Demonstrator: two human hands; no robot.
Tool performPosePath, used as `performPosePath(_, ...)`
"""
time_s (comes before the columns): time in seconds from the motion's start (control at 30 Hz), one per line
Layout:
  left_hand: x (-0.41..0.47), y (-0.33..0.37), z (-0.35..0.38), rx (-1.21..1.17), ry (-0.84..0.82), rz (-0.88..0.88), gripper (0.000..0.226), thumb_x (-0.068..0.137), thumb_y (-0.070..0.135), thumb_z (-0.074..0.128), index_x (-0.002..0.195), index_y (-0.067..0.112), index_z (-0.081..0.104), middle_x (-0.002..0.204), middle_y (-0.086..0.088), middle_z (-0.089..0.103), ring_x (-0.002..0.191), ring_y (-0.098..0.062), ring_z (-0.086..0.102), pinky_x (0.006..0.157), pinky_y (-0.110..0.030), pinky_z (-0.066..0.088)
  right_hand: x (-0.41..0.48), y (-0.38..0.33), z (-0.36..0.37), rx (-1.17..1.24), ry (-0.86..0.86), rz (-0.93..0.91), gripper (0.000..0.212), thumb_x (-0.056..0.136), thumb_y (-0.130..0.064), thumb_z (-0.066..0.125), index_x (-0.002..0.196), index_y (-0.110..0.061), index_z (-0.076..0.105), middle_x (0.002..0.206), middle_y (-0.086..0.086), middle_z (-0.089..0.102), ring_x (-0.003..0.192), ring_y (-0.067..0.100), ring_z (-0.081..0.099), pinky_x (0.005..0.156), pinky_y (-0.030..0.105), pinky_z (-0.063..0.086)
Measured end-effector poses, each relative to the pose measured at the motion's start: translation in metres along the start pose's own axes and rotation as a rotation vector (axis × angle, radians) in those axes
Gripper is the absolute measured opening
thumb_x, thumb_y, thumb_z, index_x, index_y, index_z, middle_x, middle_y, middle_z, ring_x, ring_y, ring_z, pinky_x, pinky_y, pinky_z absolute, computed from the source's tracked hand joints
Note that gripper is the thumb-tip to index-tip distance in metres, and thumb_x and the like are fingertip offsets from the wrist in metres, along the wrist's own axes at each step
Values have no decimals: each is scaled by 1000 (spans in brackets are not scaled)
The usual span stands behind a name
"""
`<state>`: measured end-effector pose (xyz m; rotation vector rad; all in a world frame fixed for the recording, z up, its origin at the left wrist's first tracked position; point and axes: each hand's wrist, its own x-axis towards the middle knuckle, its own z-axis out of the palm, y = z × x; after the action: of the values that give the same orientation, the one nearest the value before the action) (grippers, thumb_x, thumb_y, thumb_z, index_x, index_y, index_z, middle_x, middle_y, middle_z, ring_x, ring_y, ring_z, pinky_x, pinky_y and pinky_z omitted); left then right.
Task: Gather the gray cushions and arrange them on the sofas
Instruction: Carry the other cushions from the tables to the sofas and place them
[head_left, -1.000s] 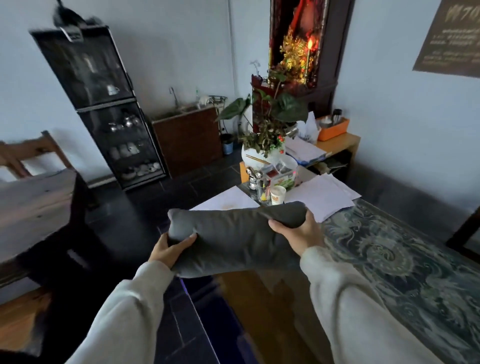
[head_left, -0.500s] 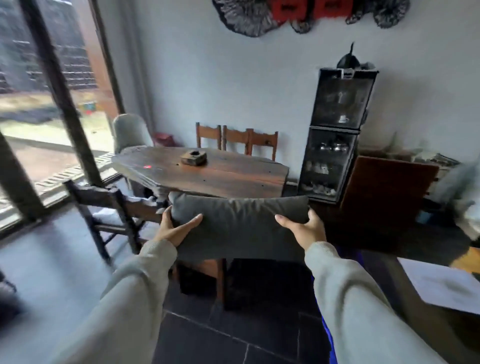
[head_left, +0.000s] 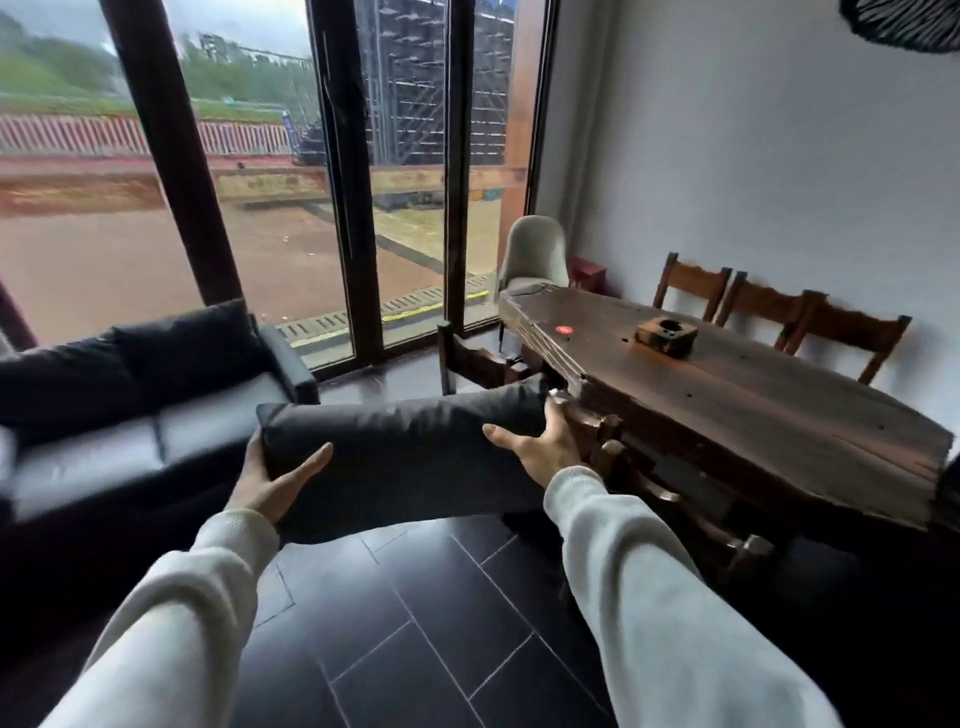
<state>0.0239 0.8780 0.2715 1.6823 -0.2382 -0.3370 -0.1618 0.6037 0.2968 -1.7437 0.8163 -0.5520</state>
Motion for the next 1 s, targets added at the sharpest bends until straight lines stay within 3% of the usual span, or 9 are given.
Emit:
performPosePath(0.13,63,-21,-56,-9,148,-50,90,72,47,90,149,41,43,121,1,67,92,-3,64,64,-18,52,74,-17,92,-13,-162,-41,123,63,-55,92,164,-30,26,163,-1,42,151,21,39,124,40,32)
performPosePath(0.2,100,-25,-80,1,205,-57,100,62,58,92,148,42,43,115,9,68,91,-1,65,62,-13,53,117,-26,135,-7,-225,-55,124,64,-53,93,164,-31,25,162,-3,44,150,20,40,123,37,33)
performPosePath(0.3,169,-22,-107,38,271,-57,114,48,70,91,147,42,42,121,6,69,103,-13,69,88,-30,58,189,-43,197,4,-297,-78,119,66,-48,95,163,-32,27,143,-12,47,144,15,43,111,23,33)
performPosePath(0.37,218,-17,-121,62,327,-74,119,47,73,88,150,43,37,130,2,65,113,-20,64,100,-34,51,239,-57,237,33,-333,-90,113,67,-43,96,160,-32,33,137,-11,51,137,15,49,112,28,40)
performPosePath(0.53,318,-6,-155,130,436,-150,115,71,67,83,163,41,17,156,-3,48,134,-18,50,99,-21,31,340,-92,336,75,-434,-41,109,68,-32,97,158,-29,35,143,0,58,132,22,56,116,41,43)
performPosePath(0.63,368,-15,-184,140,493,-185,114,76,62,81,165,36,14,165,-3,38,148,-20,39,103,-20,25,384,-103,402,75,-495,-29,111,65,-30,99,156,-28,35,146,3,57,131,23,56,115,42,45)
performPosePath(0.77,439,-41,-233,152,512,-249,117,76,64,81,166,34,13,169,0,31,155,-23,31,123,-32,25,437,-104,497,51,-556,-27,119,64,-30,100,159,-23,29,155,5,50,140,24,50,119,42,39)
performPosePath(1.0,610,-75,-328,153,521,-283,113,79,66,77,166,29,16,171,-1,28,156,-21,28,126,-36,23,532,-114,663,19,-558,27,130,54,-46,99,158,-21,25,147,2,52,130,19,54,112,32,43)
